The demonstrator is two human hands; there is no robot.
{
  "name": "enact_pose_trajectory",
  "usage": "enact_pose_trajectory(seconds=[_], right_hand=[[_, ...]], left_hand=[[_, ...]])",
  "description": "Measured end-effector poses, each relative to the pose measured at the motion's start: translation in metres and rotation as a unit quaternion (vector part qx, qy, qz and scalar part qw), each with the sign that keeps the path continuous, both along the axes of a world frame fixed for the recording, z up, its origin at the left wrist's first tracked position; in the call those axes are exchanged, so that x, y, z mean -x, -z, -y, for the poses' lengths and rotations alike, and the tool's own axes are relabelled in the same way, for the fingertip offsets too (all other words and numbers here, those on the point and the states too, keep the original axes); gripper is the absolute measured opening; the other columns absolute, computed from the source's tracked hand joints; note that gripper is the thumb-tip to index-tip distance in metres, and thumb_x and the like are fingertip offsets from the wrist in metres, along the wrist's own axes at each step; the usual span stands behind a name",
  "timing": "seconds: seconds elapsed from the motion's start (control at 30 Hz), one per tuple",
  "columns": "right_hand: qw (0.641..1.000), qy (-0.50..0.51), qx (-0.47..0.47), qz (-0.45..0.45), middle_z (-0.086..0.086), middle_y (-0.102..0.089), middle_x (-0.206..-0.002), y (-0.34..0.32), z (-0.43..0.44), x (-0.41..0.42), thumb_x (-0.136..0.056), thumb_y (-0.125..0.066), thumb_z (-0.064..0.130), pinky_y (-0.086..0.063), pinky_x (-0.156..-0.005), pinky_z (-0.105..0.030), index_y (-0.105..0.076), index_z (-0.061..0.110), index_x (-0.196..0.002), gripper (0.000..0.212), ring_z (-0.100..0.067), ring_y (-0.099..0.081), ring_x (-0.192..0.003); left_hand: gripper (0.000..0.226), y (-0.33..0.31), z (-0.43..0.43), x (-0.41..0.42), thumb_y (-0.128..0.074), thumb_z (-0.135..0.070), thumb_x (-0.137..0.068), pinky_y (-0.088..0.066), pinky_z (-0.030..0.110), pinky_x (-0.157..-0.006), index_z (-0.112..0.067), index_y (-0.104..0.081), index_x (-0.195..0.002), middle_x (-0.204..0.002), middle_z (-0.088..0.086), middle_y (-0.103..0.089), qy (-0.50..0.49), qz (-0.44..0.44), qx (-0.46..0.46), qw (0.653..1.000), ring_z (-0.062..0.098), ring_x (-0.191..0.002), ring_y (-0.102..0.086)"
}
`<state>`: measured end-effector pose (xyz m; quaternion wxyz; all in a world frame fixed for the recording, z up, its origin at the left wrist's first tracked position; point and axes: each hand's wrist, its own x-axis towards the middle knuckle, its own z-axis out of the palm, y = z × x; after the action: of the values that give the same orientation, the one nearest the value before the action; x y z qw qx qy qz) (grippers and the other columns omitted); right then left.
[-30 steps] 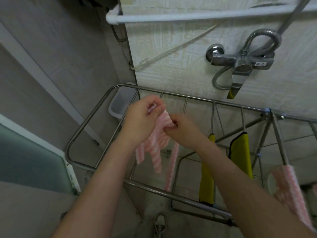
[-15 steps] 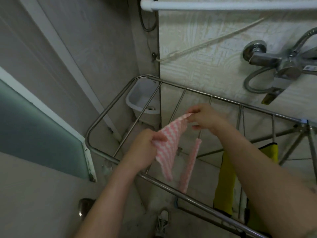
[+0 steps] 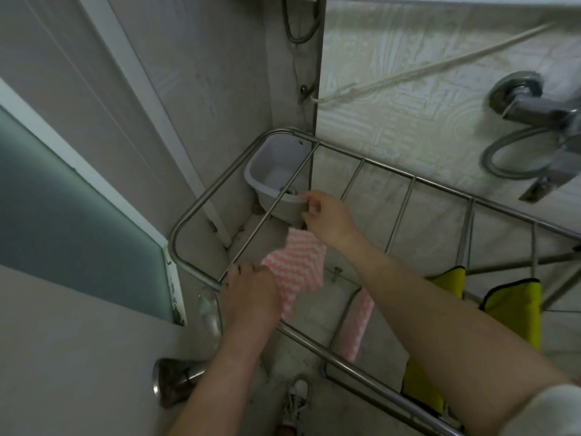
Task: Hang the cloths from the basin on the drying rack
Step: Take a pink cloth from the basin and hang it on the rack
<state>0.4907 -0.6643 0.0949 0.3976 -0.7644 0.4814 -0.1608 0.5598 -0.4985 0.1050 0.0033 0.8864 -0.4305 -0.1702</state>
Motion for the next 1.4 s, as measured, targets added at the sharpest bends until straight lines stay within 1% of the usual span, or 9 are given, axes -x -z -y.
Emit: enact_pose_trajectory(seconds=[0.17, 0.33, 0.6, 0.73, 0.83, 0.93, 1.07, 1.2, 1.4], right_hand=[[0.990, 0.133, -0.037, 0.011, -0.007, -0.064, -0.095, 0.015, 0.005, 0.039, -0.085, -0.055, 0.007, -0.045, -0.074, -0.027, -0.062, 0.014, -0.101, 0.019, -0.024, -0.062, -0.091], [0.964, 0.117, -0.221, 0.094, -0.011, -0.056, -0.089, 0.017, -0.007, 0.045, -0.085, -0.063, 0.001, -0.041, -0.041, -0.020, -0.046, 0.010, -0.102, 0.025, -0.019, -0.058, -0.059], [0.980, 0.159, -0.105, 0.048, -0.002, -0.061, -0.073, 0.025, -0.009, 0.041, -0.079, -0.066, 0.005, -0.056, -0.080, -0.047, -0.053, 0.026, -0.071, 0.026, -0.032, -0.067, -0.084], [0.988, 0.120, -0.096, 0.032, -0.009, -0.068, -0.088, 0.015, -0.010, 0.054, -0.085, -0.059, 0.012, -0.054, -0.082, -0.040, -0.061, 0.023, -0.085, 0.011, -0.028, -0.066, -0.089], [0.987, 0.132, -0.085, 0.037, -0.004, -0.062, -0.087, 0.007, -0.008, 0.077, -0.086, -0.057, 0.009, -0.054, -0.084, -0.042, -0.064, 0.014, -0.101, 0.018, -0.028, -0.064, -0.089], [0.989, 0.144, -0.039, -0.020, -0.002, -0.057, -0.080, 0.000, -0.018, 0.115, -0.086, -0.058, 0.008, -0.044, -0.069, -0.026, -0.066, 0.013, -0.097, 0.014, -0.019, -0.056, -0.077], [0.990, 0.079, -0.095, -0.069, -0.003, -0.058, -0.084, 0.012, -0.048, 0.141, -0.087, -0.059, 0.008, -0.039, -0.068, -0.023, -0.065, 0.014, -0.098, 0.014, -0.018, -0.055, -0.081], [0.991, 0.033, -0.129, -0.031, -0.002, -0.054, -0.109, 0.018, -0.077, 0.157, -0.092, -0.051, 0.008, -0.038, -0.078, -0.025, -0.053, 0.014, -0.128, 0.036, -0.017, -0.050, -0.093], [0.987, 0.103, -0.123, 0.020, -0.001, -0.049, -0.122, 0.001, -0.112, 0.197, -0.095, -0.049, 0.005, -0.045, -0.084, -0.025, -0.041, 0.018, -0.141, 0.049, -0.016, -0.053, -0.103]], left_hand=[[0.030, 0.013, 0.000, 0.006, -0.050, -0.031, -0.088, -0.047, 0.033, -0.081, -0.020, -0.061, -0.114, -0.110, 0.007, -0.061, 0.066, -0.127, 0.046, 0.989, 0.026, -0.103, -0.056], [0.041, 0.019, 0.003, 0.007, -0.058, -0.015, -0.079, -0.045, 0.031, -0.076, -0.025, -0.053, -0.118, -0.112, 0.006, -0.062, 0.124, -0.124, 0.031, 0.984, 0.029, -0.102, -0.060], [0.084, 0.025, 0.006, 0.003, -0.059, -0.014, -0.081, -0.051, 0.038, -0.084, -0.043, -0.011, -0.144, -0.117, 0.006, -0.050, 0.171, -0.149, 0.025, 0.974, 0.030, -0.101, -0.059], [0.084, 0.023, 0.008, 0.005, -0.061, -0.018, -0.080, -0.050, 0.038, -0.082, -0.046, -0.011, -0.142, -0.115, 0.006, -0.050, 0.176, -0.127, 0.008, 0.976, 0.029, -0.101, -0.058], [0.053, 0.019, 0.011, 0.012, -0.053, -0.015, -0.087, -0.048, 0.037, -0.074, -0.033, -0.038, -0.134, -0.104, 0.008, -0.053, 0.160, -0.065, 0.155, 0.973, 0.029, -0.093, -0.055], [0.040, 0.015, 0.017, 0.038, -0.057, -0.012, -0.087, -0.049, 0.035, -0.076, -0.022, -0.057, -0.125, -0.103, 0.007, -0.059, 0.161, -0.159, 0.244, 0.943, 0.027, -0.089, -0.058], [0.056, 0.024, 0.018, 0.078, -0.064, -0.028, -0.084, -0.046, 0.038, -0.093, -0.027, -0.045, -0.136, -0.124, 0.002, -0.055, 0.243, -0.242, 0.155, 0.927, 0.021, -0.111, -0.054], [0.069, 0.033, 0.013, 0.098, -0.056, -0.015, -0.082, -0.051, 0.040, -0.080, -0.032, -0.030, -0.143, -0.122, 0.004, -0.049, 0.305, -0.189, 0.114, 0.926, 0.028, -0.101, -0.057], [0.050, 0.021, 0.013, 0.123, -0.059, -0.019, -0.084, -0.049, 0.037, -0.081, -0.024, -0.047, -0.133, -0.120, 0.006, -0.052, 0.260, -0.138, 0.181, 0.938, 0.028, -0.102, -0.057]])
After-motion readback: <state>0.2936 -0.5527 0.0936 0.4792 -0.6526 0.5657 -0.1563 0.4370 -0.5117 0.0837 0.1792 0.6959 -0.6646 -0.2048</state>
